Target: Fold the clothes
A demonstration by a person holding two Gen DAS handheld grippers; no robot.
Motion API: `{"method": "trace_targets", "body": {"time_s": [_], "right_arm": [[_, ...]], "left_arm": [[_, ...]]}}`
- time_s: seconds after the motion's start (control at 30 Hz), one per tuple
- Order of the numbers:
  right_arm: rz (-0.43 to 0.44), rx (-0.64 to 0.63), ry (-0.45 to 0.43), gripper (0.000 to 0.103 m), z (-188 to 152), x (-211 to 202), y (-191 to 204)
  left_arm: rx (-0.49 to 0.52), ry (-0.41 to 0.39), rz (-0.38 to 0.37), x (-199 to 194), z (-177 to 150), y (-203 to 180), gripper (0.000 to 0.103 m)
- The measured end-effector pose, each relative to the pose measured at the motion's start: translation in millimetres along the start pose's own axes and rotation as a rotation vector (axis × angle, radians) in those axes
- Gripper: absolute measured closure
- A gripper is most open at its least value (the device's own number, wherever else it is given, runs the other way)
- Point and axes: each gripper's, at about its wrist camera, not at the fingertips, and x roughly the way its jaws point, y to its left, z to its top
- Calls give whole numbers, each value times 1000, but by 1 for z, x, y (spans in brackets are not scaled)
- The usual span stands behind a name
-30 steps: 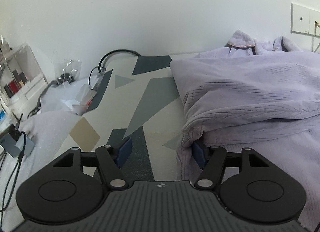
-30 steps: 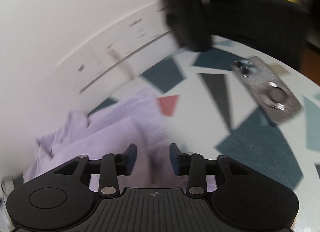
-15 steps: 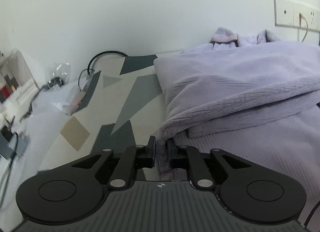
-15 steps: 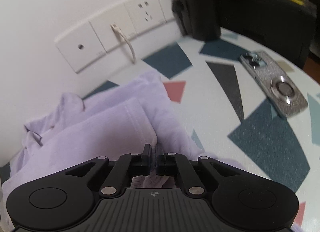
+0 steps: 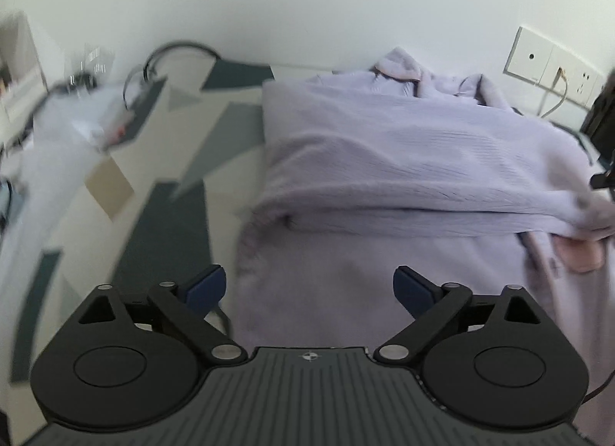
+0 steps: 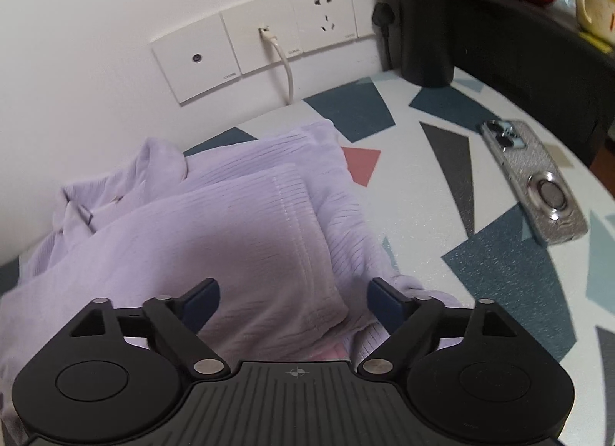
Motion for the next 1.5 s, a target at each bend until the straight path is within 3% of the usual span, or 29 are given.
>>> {"method": "trace_targets", "body": {"time_s": [0.17,0.3,0.63,0.93,1.13,1.3,1.5], "right_arm": [[-54,-109,-9,4,-9,-9,11],[-60,-129,-5,2,-20,-16,8],[-72,-134,5,1,-54,-35,-15],[-73,-174,4,1,-90,-64,-57],[-26,-208,21,1,-102,-72,-94],[19,-214,57,1,-112,-80,-127],[49,-186,137,1,-133,-78,-150]], "left_arm": [[-42,73,18,5,-11,-2,6],[-60,105,36,0,-18,-3,6],[8,170,-16,-8,-49,-32,3],[52,232,10,-16,-75,-54,1],[14,227,95,-25,-90,-77,1],[-14,134,148,-30,-104,-90,0],[-43,105,130,-32,-109,-85,0]]}}
